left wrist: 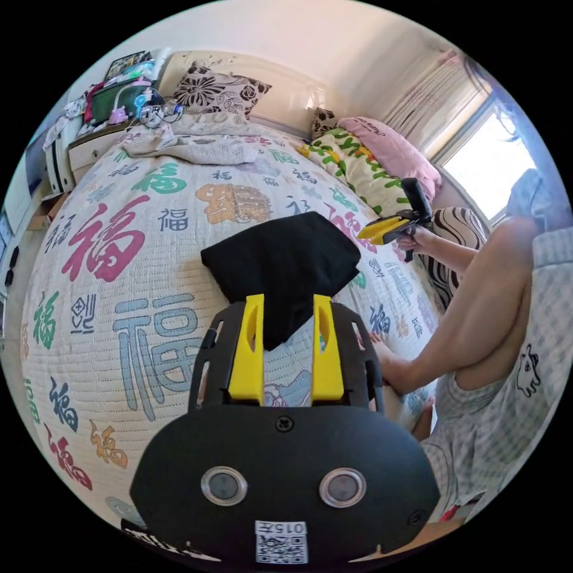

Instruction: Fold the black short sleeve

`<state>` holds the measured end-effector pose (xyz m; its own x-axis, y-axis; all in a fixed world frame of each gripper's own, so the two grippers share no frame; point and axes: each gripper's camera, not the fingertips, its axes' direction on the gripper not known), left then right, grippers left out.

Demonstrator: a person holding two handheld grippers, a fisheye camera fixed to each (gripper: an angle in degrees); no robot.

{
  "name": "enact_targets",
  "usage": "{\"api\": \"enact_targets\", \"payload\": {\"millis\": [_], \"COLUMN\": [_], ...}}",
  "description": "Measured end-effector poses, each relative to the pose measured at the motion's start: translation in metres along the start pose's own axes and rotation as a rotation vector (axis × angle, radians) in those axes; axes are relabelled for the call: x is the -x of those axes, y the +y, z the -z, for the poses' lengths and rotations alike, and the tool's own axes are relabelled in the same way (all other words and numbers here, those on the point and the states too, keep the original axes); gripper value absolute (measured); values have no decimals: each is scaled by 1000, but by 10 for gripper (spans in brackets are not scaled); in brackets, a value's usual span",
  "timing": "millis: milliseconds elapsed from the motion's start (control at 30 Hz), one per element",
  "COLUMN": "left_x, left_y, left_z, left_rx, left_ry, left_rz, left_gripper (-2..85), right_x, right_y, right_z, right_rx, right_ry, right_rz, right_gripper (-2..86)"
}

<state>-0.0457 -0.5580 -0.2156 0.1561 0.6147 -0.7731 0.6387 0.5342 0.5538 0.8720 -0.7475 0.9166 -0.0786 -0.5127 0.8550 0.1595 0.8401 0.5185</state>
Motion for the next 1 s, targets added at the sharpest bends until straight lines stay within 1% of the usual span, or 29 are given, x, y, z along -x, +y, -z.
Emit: {"api": "enact_targets", "payload": {"millis": [33,100,167,233,267,367,433,533,633,700,733,767,800,867,933,967,1000], "left_x": [1,7,8,2,-1,-6,-8,4,7,19,23,29,31,29,24,20,15], "left_y": [0,7,16,23,27,33,39,53,64,78,81,85,85,78,66,60,58], "left_z": [-4,-20,-21,-14,-10,-15,-17,-2,20,51,60,78,94,105,97,86,73], "left_rx": [11,45,58,76,94,175,191,151,105,-10,-49,-134,-195,-215,-165,-96,1], "left_ry": [9,82,71,35,16,-19,-49,25,58,171,207,259,261,233,251,292,284], "left_rz": [13,72,108,93,84,70,49,150,182,258,283,310,312,268,219,185,150], "left_gripper": [105,87,59,27,19,7,6,9,26,62,65,71,70,67,63,57,48], "right_x": [-2,-7,-6,-2,1,9,10,11,11,10,12,19,30,48,61,66,69], "right_y": [-2,-3,2,6,7,4,0,-1,-1,-1,-2,-8,-21,-46,-73,-89,-100], "right_z": [-8,-32,-36,-37,-39,-60,-72,-78,-77,-64,-59,-51,-49,-58,-83,-106,-130], "right_rx": [25,50,11,-10,-3,78,82,42,-37,-176,-217,-270,-265,-221,-166,-87,17], "right_ry": [-11,-56,-94,-105,-95,44,48,1,-135,-256,-266,-257,-210,-136,-142,-189,-202], "right_rz": [-12,-68,-93,-102,-101,-67,-81,-137,-166,-195,-185,-137,-86,12,78,97,100], "right_gripper": [89,37,17,7,2,-5,-7,-6,0,3,3,2,1,-2,-4,-5,-5]}}
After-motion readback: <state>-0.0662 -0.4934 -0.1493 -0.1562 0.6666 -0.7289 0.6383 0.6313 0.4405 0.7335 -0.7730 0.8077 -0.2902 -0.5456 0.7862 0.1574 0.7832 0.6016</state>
